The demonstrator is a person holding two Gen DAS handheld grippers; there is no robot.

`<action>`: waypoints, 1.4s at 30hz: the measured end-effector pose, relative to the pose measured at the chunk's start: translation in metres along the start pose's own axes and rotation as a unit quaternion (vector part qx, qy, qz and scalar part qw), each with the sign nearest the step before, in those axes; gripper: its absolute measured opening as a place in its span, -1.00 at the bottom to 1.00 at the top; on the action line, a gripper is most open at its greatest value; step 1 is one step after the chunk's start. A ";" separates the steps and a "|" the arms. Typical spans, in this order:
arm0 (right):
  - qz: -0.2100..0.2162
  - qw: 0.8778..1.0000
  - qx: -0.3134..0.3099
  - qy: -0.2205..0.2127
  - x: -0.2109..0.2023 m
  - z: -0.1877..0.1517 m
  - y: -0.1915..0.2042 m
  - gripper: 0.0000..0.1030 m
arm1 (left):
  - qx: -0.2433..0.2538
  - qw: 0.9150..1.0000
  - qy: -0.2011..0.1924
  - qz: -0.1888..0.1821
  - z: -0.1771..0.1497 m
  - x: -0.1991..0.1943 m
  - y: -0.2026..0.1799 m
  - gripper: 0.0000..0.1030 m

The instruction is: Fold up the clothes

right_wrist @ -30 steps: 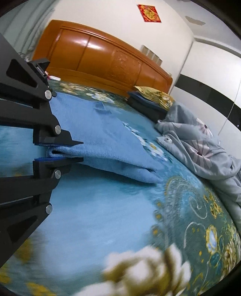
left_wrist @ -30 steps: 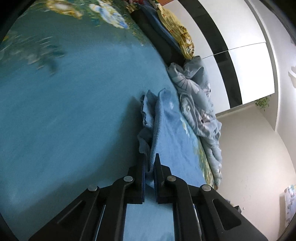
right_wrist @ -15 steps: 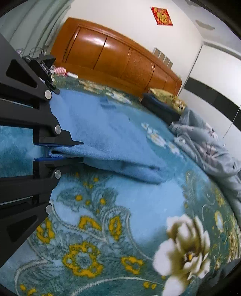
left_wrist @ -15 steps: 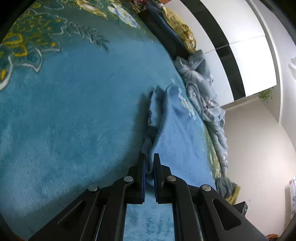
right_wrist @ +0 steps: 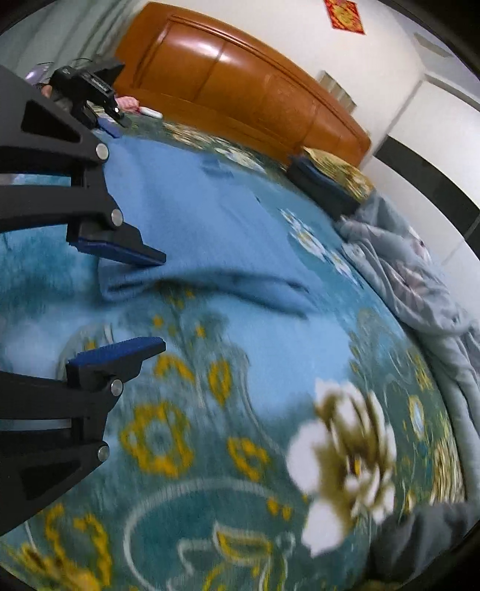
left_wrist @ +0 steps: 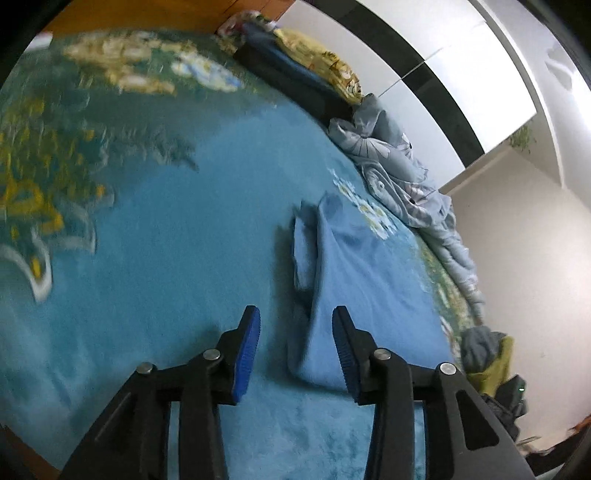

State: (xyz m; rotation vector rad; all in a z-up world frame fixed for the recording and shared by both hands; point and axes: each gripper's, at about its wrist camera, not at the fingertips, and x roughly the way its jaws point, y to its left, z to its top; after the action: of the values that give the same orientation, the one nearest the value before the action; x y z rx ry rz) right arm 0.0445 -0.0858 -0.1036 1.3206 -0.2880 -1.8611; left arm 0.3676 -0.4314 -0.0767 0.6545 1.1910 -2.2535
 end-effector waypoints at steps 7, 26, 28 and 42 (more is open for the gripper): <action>-0.021 0.996 -0.072 -0.053 -0.002 0.037 0.049 -0.15 | 0.117 0.993 0.020 -0.016 0.042 0.054 -0.062 -0.18; -0.012 0.995 -0.095 -0.034 0.038 0.052 0.060 -0.15 | 0.099 0.992 0.075 -0.007 0.061 0.107 -0.052 -0.18; -0.015 0.997 -0.072 -0.039 0.029 0.047 0.047 -0.15 | 0.115 0.990 0.073 -0.024 0.042 0.090 -0.063 -0.17; 0.070 0.997 0.037 -0.006 0.029 0.015 -0.001 -0.12 | 0.177 0.970 0.154 -0.068 -0.064 0.104 -0.122 -0.11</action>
State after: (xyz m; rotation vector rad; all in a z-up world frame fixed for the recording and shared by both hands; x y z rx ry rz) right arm 0.0277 -0.1099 -0.1182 1.3049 -0.4484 -1.7549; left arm 0.2237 -0.3387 -0.0999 1.1262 0.9984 -2.5787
